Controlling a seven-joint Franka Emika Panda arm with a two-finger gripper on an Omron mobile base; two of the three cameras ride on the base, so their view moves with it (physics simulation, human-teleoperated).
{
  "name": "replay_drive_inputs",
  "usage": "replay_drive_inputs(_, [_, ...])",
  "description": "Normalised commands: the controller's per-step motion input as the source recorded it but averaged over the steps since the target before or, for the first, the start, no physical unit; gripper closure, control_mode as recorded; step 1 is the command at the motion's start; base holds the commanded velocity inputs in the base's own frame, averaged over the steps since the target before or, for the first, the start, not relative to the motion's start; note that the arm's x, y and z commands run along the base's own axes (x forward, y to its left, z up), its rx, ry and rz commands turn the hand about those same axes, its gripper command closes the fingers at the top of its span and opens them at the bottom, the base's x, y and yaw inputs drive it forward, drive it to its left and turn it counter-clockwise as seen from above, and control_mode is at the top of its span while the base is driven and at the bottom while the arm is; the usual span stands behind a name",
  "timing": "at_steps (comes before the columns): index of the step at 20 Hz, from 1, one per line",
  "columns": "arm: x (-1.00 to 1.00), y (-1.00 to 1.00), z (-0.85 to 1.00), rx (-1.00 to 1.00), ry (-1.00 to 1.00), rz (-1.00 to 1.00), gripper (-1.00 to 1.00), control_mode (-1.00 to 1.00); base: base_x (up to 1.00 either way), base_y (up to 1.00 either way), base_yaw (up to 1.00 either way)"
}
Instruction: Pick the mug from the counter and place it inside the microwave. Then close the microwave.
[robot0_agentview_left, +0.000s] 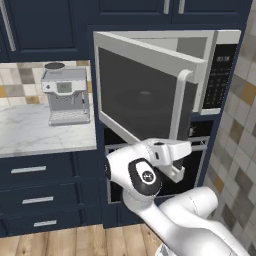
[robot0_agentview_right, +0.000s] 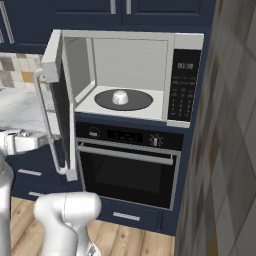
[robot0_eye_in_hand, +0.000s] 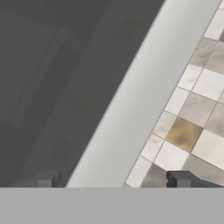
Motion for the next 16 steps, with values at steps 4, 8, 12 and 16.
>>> replay_drive_inputs(4, [0.17, -0.51, 0.07, 0.00, 0.00, 0.08, -1.00, -1.00, 0.00, 0.00, 0.00])
replay_drive_inputs(8, [0.33, -0.34, 0.12, 0.00, 0.07, 0.04, -1.00, -1.00, 0.00, 0.00, 0.00])
replay_drive_inputs(12, [0.37, -0.32, 0.09, 0.00, 0.06, 0.03, -1.00, -1.00, 0.00, 0.00, 0.00])
replay_drive_inputs(16, [0.38, -0.39, 0.10, 0.00, 0.10, 0.03, -1.00, -1.00, 0.00, 0.00, 0.00])
